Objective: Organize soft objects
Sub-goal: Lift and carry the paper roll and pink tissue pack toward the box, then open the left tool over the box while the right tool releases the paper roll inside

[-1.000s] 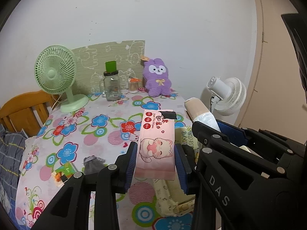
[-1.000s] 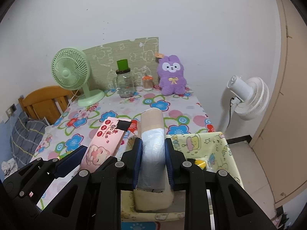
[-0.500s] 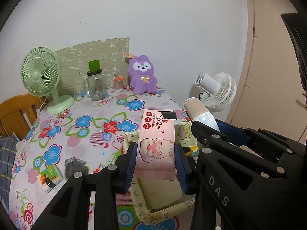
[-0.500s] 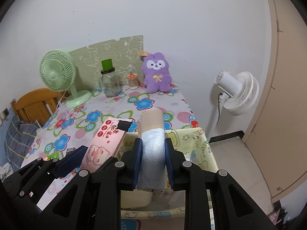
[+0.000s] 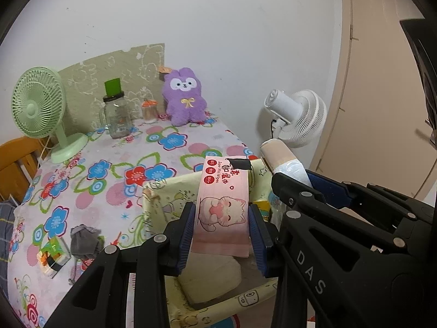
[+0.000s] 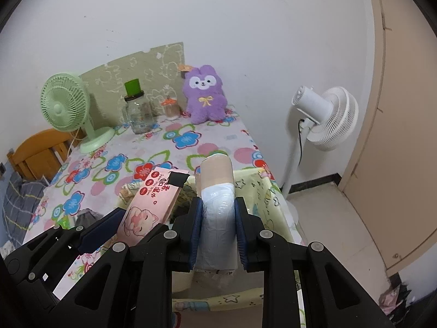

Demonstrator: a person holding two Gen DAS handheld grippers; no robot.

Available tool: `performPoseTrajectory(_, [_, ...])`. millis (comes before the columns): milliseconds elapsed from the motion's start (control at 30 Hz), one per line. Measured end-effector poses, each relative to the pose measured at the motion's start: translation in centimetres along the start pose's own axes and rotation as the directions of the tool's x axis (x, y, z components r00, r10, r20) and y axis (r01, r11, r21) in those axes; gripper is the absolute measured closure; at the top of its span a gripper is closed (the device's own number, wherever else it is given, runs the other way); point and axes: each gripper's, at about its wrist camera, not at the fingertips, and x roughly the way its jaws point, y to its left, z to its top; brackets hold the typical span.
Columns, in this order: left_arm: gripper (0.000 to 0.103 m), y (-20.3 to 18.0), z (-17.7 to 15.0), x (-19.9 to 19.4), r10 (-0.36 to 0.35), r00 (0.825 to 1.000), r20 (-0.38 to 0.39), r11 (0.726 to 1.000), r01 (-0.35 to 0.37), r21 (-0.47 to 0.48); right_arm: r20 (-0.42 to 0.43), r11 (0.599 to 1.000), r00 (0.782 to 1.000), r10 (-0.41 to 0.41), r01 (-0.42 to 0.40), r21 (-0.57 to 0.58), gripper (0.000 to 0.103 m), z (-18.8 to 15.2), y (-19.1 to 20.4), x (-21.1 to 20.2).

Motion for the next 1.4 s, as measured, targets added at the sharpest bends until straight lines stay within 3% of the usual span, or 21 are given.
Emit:
performPoseTrajectory(733, [0.062, -1.8, -0.9, 3.9, -0.021, 0.992, -0.121, 0.998, 0.028, 0.056, -0.095, 0.997, 0.995, -0.022, 0.030, 0.078, 0.076, -1.8, -2.9, 3.5])
performPoseTrajectory(900, [0.038, -1.7, -1.0, 4.6, -0.037, 0.986, -0.162, 0.998, 0.046, 0.050, -0.105, 0.996, 0.994, -0.019, 0.028, 0.084, 0.077, -1.9, -3.1, 4.0])
performPoseTrajectory(1200, [0.029, -1.3, -1.0, 5.3, -0.027, 0.981, -0.192, 0.998, 0.036, 0.047, -0.115, 0.995, 0.993, -0.002, 0.014, 0.098, 0.075, -1.9, -3.0, 4.9])
performPoseTrajectory(1300, [0.026, -1.4, -1.0, 5.2, -0.032, 0.981, -0.192, 0.998, 0.042, 0.047, -0.115, 0.995, 0.993, 0.006, 0.005, 0.100, 0.070, -1.9, -3.0, 5.0])
performPoseTrajectory(1400, [0.025, -1.3, -1.0, 5.0, -0.032, 0.982, -0.185, 0.998, 0.041, 0.044, -0.111, 0.995, 0.994, 0.012, -0.001, 0.102, 0.052, -1.9, -3.0, 4.9])
